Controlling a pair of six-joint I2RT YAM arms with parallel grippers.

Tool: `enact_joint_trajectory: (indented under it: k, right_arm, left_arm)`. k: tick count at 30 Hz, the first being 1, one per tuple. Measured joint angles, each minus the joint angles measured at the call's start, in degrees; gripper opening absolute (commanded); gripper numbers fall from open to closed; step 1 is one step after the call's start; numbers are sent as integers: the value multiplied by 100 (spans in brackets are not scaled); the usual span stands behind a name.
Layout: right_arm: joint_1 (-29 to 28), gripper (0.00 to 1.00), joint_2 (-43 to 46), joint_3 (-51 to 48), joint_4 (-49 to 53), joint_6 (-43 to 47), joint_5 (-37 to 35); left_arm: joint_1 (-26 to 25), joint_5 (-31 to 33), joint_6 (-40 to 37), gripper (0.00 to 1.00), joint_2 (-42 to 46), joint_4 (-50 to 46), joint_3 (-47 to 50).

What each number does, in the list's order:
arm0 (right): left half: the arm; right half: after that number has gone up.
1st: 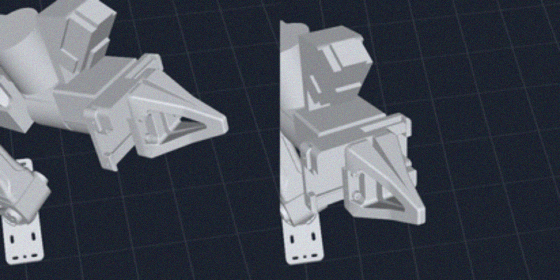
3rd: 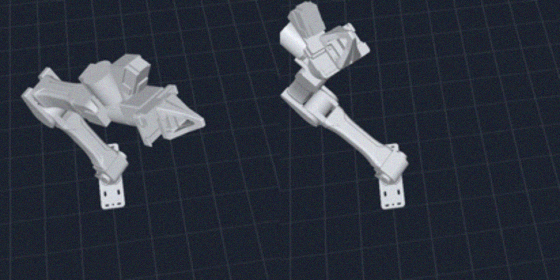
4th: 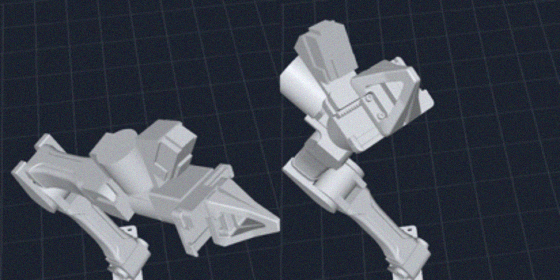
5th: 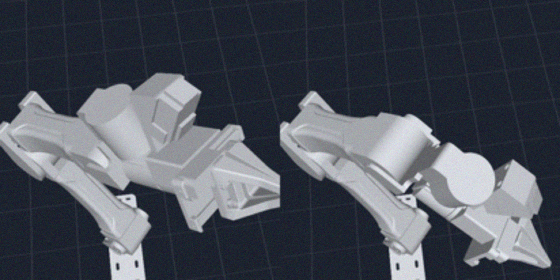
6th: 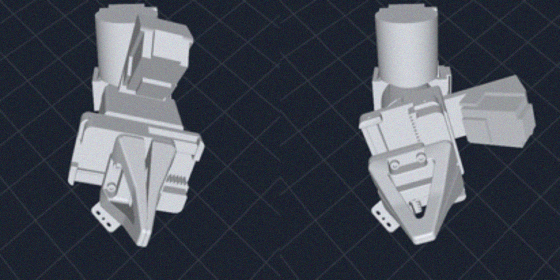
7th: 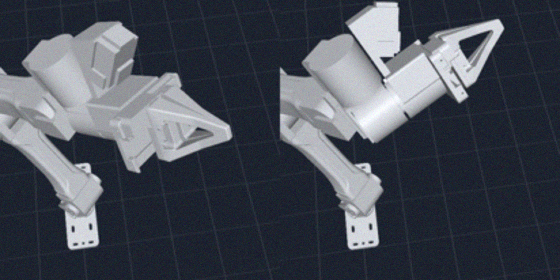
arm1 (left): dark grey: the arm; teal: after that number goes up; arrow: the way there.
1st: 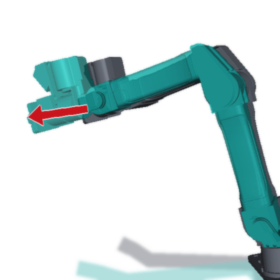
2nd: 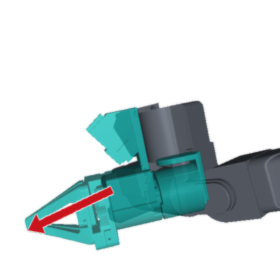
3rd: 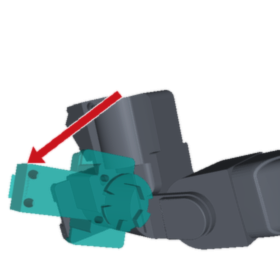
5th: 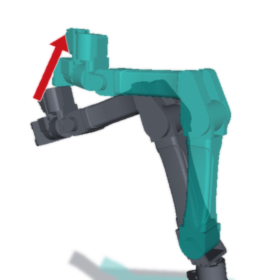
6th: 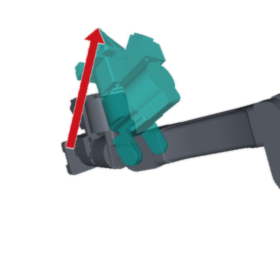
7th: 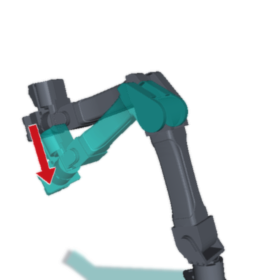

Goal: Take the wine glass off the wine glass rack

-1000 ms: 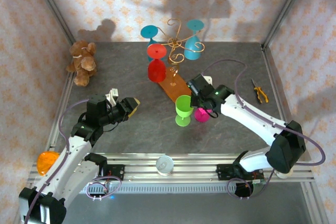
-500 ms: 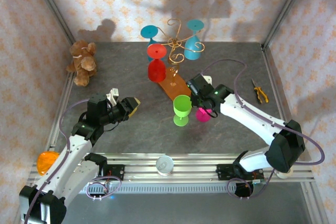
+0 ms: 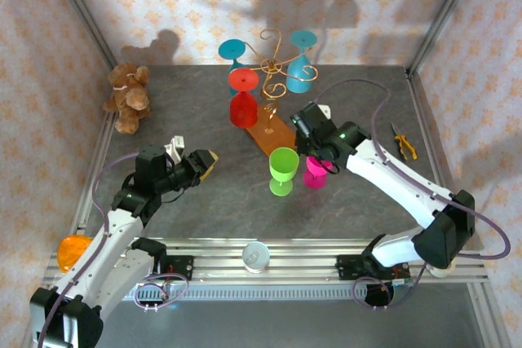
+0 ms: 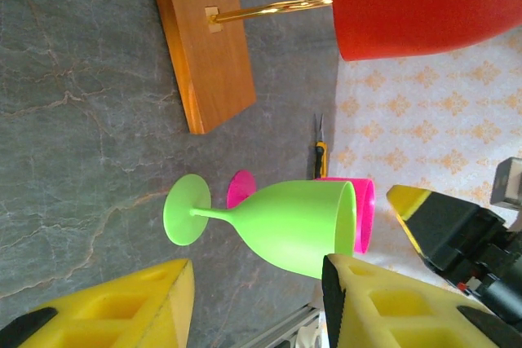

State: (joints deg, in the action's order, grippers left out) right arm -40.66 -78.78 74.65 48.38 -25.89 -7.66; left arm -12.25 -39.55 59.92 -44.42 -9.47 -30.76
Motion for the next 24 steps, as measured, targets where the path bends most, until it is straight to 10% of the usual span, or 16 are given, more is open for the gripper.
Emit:
enact_joint_trajectory:
  k: [7, 14, 24]
  right_arm:
    - [140, 25, 293, 833, 632, 101, -22]
    - [1670, 26, 697, 1888, 850, 245, 914]
    - [3438, 53, -413, 2651, -68, 107, 3338]
  left_arm:
    - [0, 0, -42, 43, -256, -223, -890]
    - [461, -48, -44, 41, -837, -236, -1825]
    - [866, -66, -153, 43, -1825, -376, -3095]
